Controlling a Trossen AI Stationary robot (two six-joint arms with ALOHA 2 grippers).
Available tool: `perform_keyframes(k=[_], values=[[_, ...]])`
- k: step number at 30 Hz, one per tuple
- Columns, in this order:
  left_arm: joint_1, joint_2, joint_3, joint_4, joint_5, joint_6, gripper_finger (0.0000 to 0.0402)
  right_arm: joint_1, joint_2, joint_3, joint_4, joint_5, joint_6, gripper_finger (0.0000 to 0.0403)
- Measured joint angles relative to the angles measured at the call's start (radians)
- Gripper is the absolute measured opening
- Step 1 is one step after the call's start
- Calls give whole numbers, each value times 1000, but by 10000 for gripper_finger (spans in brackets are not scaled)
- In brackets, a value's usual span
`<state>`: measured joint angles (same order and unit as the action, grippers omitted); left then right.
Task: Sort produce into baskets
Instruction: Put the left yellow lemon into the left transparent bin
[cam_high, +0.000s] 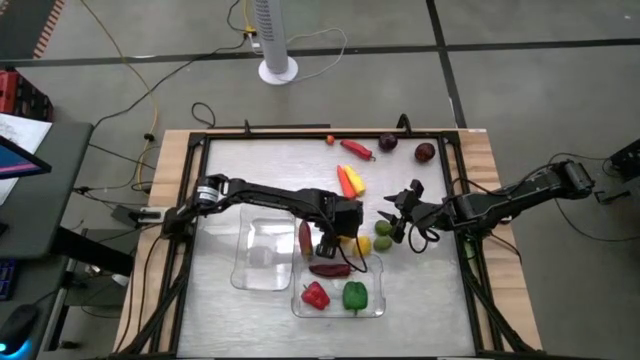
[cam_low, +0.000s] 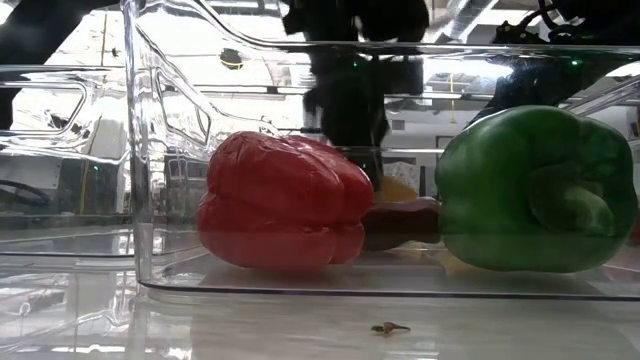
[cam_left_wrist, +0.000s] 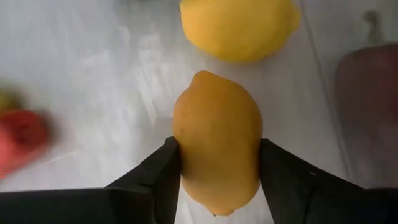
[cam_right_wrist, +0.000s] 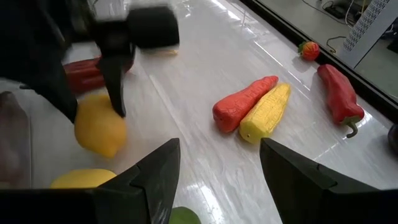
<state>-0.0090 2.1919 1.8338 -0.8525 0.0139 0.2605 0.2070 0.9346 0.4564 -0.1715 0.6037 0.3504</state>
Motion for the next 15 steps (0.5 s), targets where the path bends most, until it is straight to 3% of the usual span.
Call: perform_keyframes(k=[6,12,15], values=[[-10,-4,235,-350,8,-9,173,0,0,0,0,0,0,248],[-49,-7,428,-721,37,-122,174,0,0,0,-1,0,0,248],[-82,-34,423,-705,60,-170,174,0,0,0,-1,0,2,248]])
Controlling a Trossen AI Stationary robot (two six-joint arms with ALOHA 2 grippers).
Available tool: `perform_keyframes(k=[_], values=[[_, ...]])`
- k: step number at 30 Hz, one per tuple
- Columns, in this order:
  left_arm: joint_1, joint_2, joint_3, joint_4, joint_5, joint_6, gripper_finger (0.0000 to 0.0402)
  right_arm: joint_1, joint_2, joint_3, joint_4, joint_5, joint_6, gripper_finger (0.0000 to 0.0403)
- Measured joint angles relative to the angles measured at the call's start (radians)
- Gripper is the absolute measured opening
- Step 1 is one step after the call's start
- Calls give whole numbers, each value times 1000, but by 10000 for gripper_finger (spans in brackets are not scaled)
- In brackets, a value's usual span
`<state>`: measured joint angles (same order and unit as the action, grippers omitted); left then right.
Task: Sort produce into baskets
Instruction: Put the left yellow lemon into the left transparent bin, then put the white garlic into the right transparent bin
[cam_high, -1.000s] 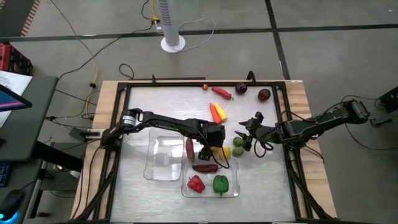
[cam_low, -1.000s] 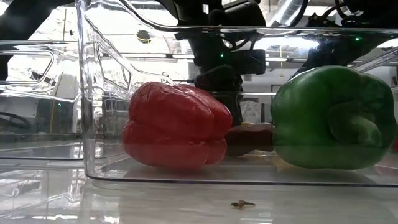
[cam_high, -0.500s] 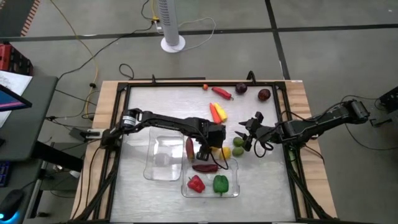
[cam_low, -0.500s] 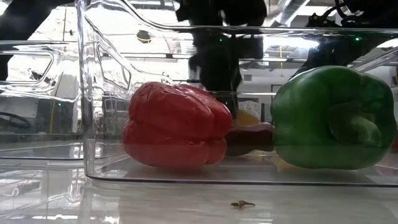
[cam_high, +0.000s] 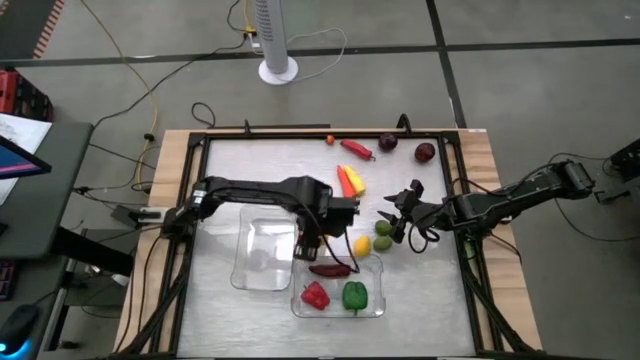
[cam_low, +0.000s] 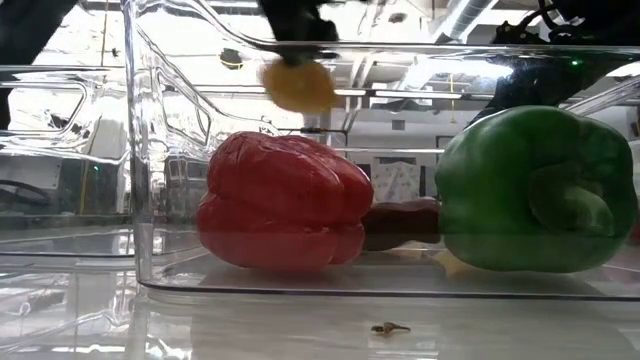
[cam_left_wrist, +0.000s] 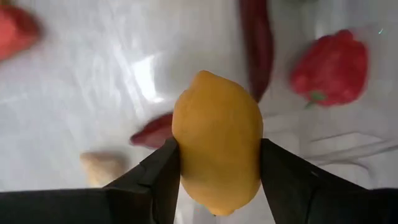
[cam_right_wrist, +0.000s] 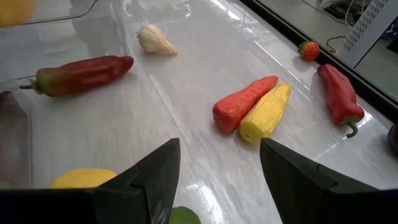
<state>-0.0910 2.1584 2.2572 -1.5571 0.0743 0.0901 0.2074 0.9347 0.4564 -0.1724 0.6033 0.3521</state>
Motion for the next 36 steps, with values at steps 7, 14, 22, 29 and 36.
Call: perform_keyframes(k=[7,14,22,29,36], values=[[-54,-121,-139,-17,-138,-66,174,21,0,0,-7,0,18,248],[-42,-312,-472,26,-248,-178,175,21,0,0,0,8,17,248],[-21,-385,-761,158,-351,-232,244,20,0,0,12,25,17,248],[-13,-379,-765,162,-196,-215,341,19,0,0,21,26,13,248],[-10,-379,-652,281,-244,-183,353,19,0,0,23,26,13,248]])
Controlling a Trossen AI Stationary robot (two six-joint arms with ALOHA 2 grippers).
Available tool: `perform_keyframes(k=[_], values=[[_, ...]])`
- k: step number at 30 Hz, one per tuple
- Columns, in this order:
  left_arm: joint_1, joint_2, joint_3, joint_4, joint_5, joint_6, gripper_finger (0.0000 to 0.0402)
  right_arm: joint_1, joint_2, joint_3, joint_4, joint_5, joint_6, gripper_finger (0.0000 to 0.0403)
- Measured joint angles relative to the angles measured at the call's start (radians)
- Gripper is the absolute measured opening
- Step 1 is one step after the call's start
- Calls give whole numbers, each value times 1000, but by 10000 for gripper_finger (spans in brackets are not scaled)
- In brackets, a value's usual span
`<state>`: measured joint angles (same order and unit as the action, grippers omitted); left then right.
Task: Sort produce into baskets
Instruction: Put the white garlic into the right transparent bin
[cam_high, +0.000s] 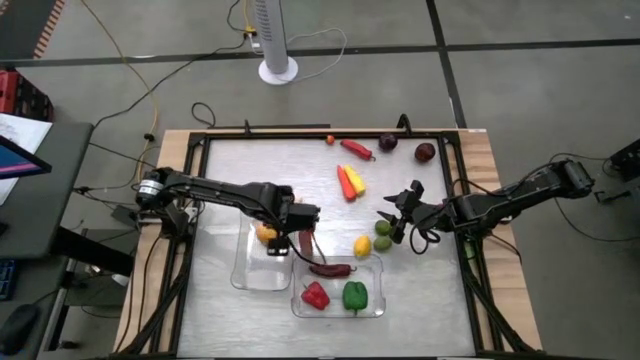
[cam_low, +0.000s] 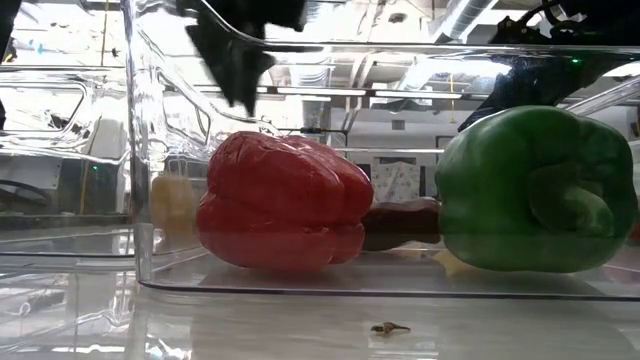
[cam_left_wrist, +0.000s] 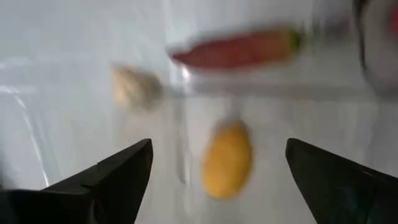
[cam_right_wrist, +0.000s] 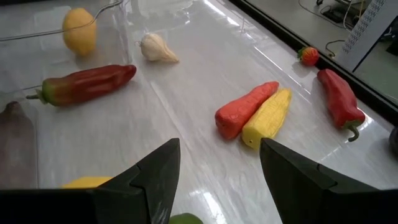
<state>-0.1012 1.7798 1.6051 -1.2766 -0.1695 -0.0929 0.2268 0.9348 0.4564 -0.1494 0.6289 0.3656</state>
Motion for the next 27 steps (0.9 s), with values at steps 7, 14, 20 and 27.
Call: perform_keyframes(k=[7,14,20,27], values=[[92,8,10,141,-99,53,330,0,0,0,1,0,0,248],[264,59,10,196,-12,82,307,0,3,0,1,0,-2,248],[318,174,13,132,75,96,302,-11,3,0,7,1,-12,248],[342,238,22,108,140,84,302,-11,3,0,7,0,-14,248]])
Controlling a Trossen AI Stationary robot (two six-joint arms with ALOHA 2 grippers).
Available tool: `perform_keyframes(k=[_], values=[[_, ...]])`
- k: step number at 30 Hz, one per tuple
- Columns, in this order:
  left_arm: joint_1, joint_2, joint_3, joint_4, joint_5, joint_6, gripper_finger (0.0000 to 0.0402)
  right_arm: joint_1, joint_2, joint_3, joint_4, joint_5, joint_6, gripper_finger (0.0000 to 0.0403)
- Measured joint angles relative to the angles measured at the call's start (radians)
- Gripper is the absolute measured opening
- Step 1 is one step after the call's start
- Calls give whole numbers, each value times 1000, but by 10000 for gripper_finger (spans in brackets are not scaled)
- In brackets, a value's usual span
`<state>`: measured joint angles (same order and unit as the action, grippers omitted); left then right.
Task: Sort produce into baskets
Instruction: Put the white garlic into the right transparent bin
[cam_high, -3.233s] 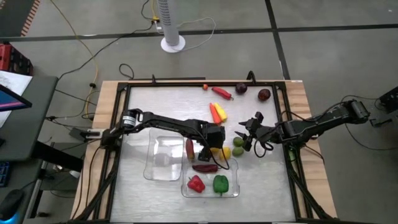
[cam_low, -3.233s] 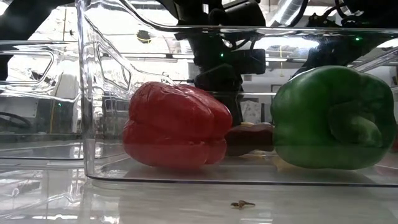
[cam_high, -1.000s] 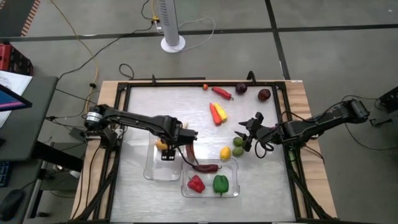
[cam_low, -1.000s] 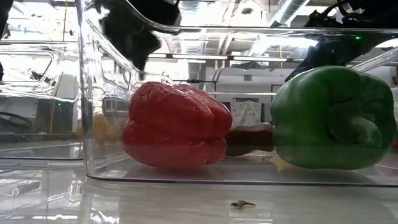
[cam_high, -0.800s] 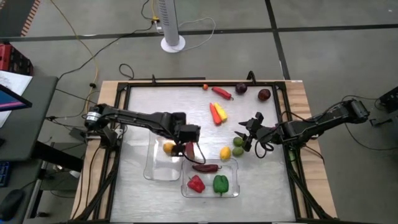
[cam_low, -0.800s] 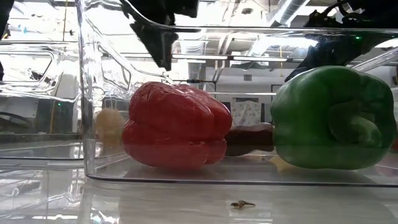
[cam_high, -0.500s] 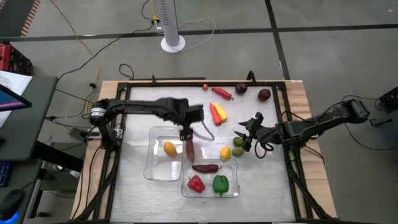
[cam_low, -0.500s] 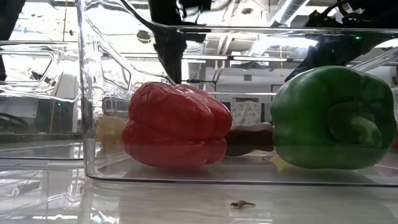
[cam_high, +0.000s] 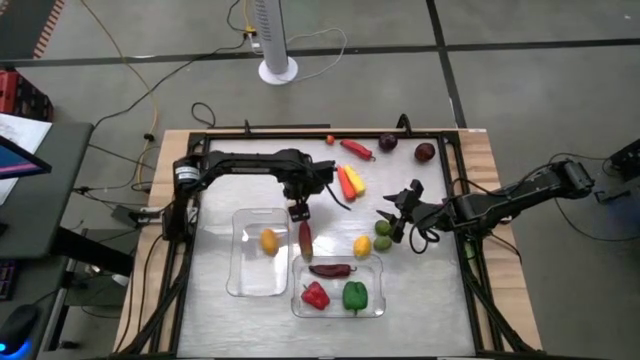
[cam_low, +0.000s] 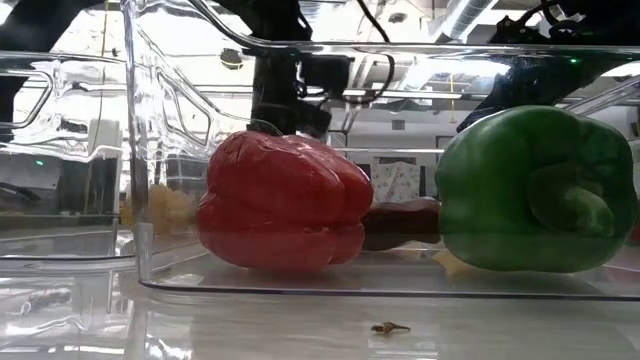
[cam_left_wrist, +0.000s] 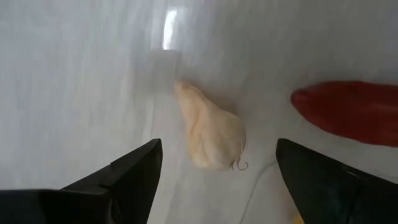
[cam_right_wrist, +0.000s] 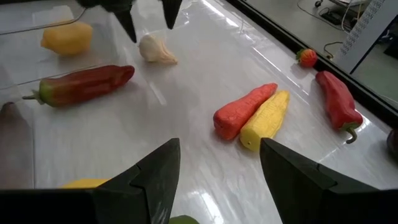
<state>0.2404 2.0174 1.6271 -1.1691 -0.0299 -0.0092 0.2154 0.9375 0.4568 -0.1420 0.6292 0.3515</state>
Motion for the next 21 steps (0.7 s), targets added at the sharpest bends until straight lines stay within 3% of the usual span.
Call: perform_keyframes(k=[7,15,21], values=[[0,-2,1,7,-1,-18,302,0,0,0,1,0,0,248],[13,-1,1,136,-34,-2,302,0,0,0,6,0,0,248],[24,75,0,125,-28,13,302,0,0,0,7,-1,0,248]])
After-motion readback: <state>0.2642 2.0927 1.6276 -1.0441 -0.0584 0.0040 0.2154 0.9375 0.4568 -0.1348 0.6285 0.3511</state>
